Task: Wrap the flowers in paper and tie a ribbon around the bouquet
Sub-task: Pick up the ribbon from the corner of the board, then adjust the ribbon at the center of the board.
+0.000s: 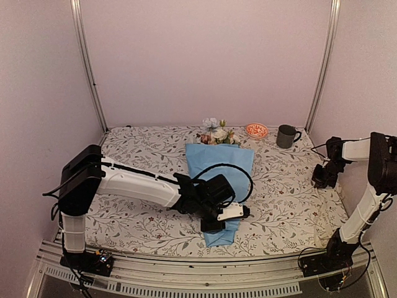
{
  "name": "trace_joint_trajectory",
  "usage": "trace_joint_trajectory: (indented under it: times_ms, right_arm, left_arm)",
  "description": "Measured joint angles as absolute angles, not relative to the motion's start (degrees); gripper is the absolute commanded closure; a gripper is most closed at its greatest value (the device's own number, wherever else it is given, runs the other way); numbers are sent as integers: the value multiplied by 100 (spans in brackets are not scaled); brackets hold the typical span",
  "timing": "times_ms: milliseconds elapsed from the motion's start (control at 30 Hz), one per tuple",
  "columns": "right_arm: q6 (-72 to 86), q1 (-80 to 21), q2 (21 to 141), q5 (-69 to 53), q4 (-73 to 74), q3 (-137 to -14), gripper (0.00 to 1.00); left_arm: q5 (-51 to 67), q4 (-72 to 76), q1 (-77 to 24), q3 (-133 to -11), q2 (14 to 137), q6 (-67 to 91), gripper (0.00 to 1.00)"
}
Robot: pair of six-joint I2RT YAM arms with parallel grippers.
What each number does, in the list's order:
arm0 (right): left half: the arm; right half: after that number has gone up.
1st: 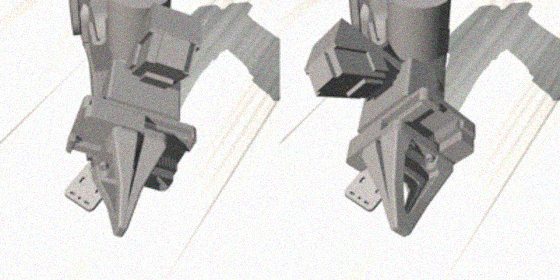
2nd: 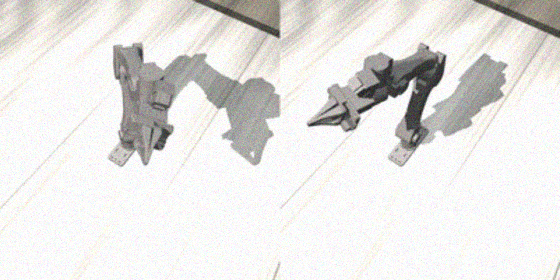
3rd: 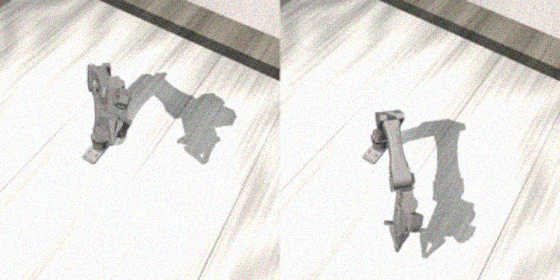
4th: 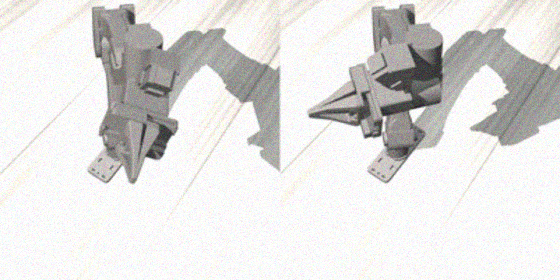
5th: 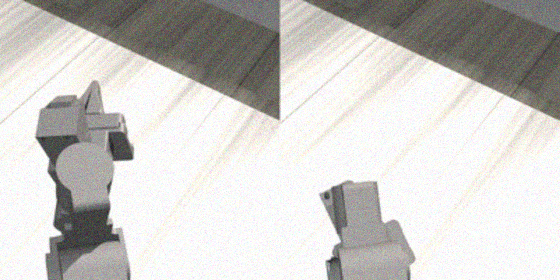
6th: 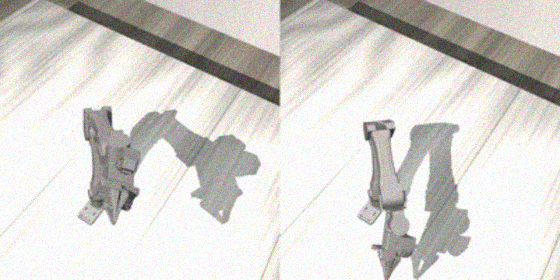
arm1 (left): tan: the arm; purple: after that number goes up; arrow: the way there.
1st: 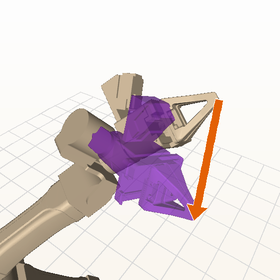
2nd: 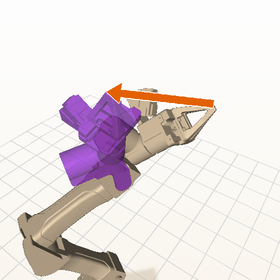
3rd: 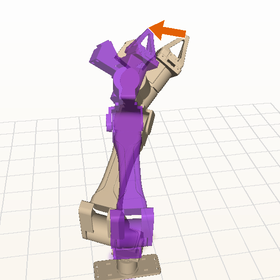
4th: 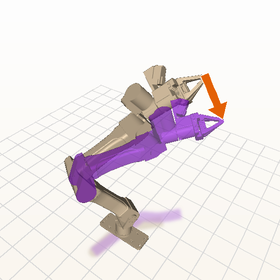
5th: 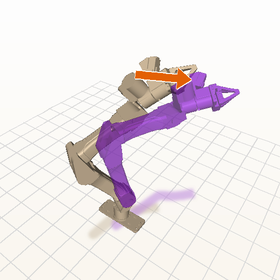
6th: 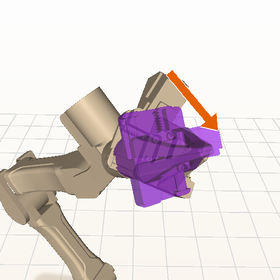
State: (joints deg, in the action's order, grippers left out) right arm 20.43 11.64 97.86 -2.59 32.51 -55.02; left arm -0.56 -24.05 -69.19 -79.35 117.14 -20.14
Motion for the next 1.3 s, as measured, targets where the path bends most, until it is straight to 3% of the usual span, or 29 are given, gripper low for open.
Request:
trace_joint_trajectory:
  times_ms: [267,433,700,1000,1167,1300]
  right_arm:
    - [1529,1096,8866,-1437,3800,-6845,100]
    - [1162,947,7317,-3546,3411,-7977,100]
    - [1330,379,5739,-6694,2932,-7144,100]
    - [2290,-272,5677,-6919,2818,-5426,100]
    - [3500,-740,5717,-7240,1131,-6014,100]
    - [4488,-1068,5977,-7544,-119,-7513,100]
  left_arm:
    - [-40,-2408,-6910,-7935,11714,-2012,60]
    - [-38,-2408,-6908,-7935,11714,-2010,60]
    - [25,-2408,-6869,-7946,11736,-2005,59]
    - [108,-2434,-6845,-7972,11749,-1992,59]
    - [130,-2443,-6823,-7990,11764,-1990,59]
    - [178,-2482,-6807,-8031,11784,-1988,59]
